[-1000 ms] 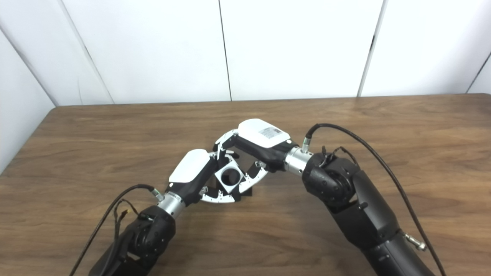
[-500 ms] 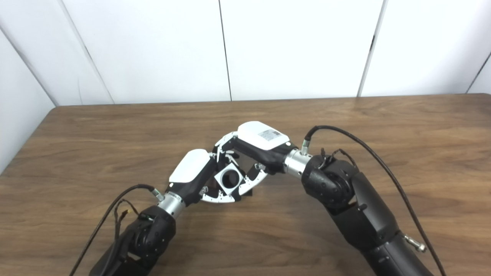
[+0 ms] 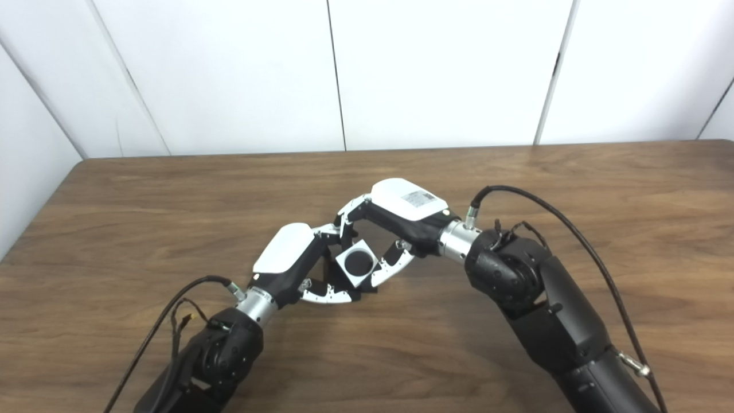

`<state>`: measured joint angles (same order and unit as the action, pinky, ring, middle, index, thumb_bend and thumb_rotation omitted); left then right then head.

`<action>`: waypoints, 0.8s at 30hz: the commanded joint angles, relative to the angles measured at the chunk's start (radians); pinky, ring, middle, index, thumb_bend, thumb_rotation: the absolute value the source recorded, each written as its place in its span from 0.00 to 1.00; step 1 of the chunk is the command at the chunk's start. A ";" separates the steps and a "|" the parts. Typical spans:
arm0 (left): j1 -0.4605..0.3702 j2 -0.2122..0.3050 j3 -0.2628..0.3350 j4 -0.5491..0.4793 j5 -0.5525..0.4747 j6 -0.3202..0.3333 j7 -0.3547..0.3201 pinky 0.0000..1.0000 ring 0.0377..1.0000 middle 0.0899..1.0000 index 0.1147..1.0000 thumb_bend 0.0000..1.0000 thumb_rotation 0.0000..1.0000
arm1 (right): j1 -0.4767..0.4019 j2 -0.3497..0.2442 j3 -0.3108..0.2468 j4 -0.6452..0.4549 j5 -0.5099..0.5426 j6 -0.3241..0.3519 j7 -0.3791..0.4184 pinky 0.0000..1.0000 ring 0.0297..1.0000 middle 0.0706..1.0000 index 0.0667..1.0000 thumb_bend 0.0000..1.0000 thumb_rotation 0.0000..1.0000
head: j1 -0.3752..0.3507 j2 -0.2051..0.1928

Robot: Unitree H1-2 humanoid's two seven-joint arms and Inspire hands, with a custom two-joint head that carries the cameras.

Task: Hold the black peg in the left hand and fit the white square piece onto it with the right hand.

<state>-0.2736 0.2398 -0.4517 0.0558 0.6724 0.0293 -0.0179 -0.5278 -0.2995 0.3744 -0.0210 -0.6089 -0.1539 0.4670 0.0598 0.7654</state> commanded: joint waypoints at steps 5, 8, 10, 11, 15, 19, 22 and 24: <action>0.036 0.001 -0.037 0.036 0.006 0.033 -0.095 0.61 0.74 0.78 0.42 0.51 0.09 | -0.026 -0.014 -0.020 0.002 -0.002 -0.014 -0.038 0.72 0.81 0.75 0.44 0.52 0.14 | 0.008 0.003; 0.036 -0.001 -0.037 0.032 0.008 0.037 -0.096 0.61 0.74 0.78 0.42 0.51 0.09 | -0.019 -0.009 -0.016 0.017 -0.002 -0.019 -0.045 0.72 0.81 0.74 0.44 0.52 0.14 | 0.009 0.005; 0.036 -0.003 -0.037 0.031 0.009 0.039 -0.094 0.60 0.74 0.78 0.42 0.51 0.09 | -0.014 -0.006 -0.013 0.026 -0.004 -0.019 -0.051 0.71 0.81 0.74 0.44 0.52 0.14 | 0.009 0.006; 0.037 -0.004 -0.037 0.031 0.010 0.038 -0.091 0.60 0.73 0.78 0.42 0.51 0.09 | -0.011 -0.005 -0.009 0.031 -0.008 -0.018 -0.054 0.71 0.81 0.74 0.44 0.52 0.14 | 0.009 0.006; 0.038 -0.008 -0.036 0.032 0.008 0.036 -0.087 0.60 0.73 0.78 0.42 0.51 0.09 | 0.004 -0.001 0.006 0.053 -0.030 -0.022 -0.077 0.72 0.81 0.74 0.44 0.52 0.14 | 0.010 0.008; 0.040 -0.011 -0.035 0.032 0.007 0.035 -0.084 0.60 0.73 0.78 0.42 0.51 0.09 | 0.022 0.005 0.021 0.086 -0.046 -0.027 -0.112 0.71 0.81 0.75 0.44 0.52 0.14 | 0.016 0.009; 0.040 -0.013 -0.035 0.030 0.007 0.044 -0.088 0.61 0.75 0.78 0.42 0.51 0.09 | 0.032 0.008 0.030 0.108 -0.050 -0.023 -0.133 0.72 0.82 0.75 0.44 0.52 0.14 | 0.018 0.010; 0.039 -0.013 -0.035 0.028 0.005 0.049 -0.091 0.62 0.75 0.78 0.42 0.51 0.09 | 0.037 0.010 0.033 0.121 -0.049 -0.024 -0.148 0.72 0.82 0.75 0.44 0.52 0.14 | 0.018 0.010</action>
<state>-0.2709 0.2321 -0.4503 0.0522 0.6712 0.0461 -0.0181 -0.4865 -0.2858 0.4030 0.0820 -0.6384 -0.1747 0.3267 0.0767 0.7747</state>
